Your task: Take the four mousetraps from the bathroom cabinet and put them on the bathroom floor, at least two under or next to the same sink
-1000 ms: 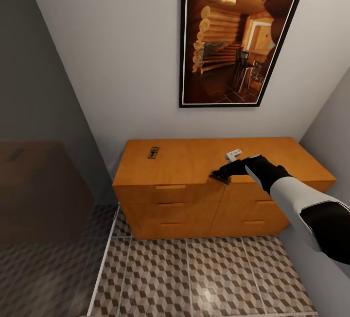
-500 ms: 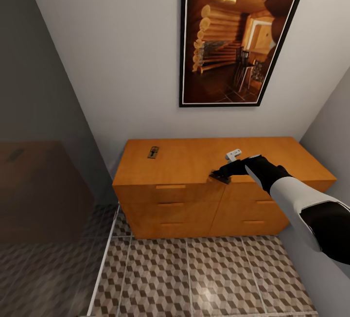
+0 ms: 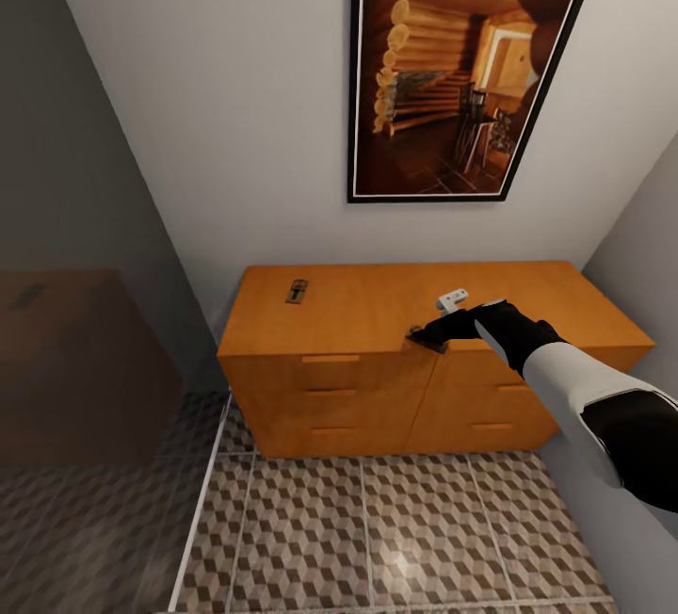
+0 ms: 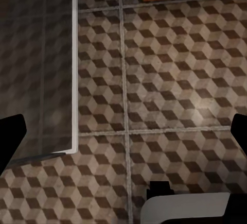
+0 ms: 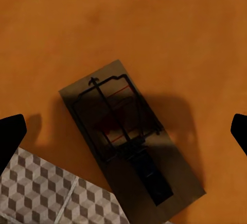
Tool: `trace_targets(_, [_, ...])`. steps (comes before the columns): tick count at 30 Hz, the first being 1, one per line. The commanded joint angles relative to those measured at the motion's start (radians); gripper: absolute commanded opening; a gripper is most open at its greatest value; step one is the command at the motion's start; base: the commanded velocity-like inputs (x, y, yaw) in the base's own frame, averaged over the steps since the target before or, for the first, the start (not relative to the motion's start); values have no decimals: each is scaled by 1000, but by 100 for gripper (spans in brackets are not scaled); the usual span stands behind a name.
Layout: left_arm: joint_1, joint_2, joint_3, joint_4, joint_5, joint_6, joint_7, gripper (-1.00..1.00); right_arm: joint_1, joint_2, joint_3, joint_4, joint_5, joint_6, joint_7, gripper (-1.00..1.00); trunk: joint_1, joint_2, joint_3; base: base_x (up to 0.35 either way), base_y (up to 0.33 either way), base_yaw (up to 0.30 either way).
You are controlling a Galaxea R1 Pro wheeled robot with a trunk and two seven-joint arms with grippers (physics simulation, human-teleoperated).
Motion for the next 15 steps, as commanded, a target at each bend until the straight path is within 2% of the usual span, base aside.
trace_targets(1, [-2,0,-7,4,4,-6,1,100,-1,-1,4,-2,-5,7,2,100,1,-2,-2,0,0,0])
trace_targets(15, [-2,0,-7,4,4,-6,1,100,-1,-3,3,-2,-5,7,3,100,1,-2,-7,0,0,0])
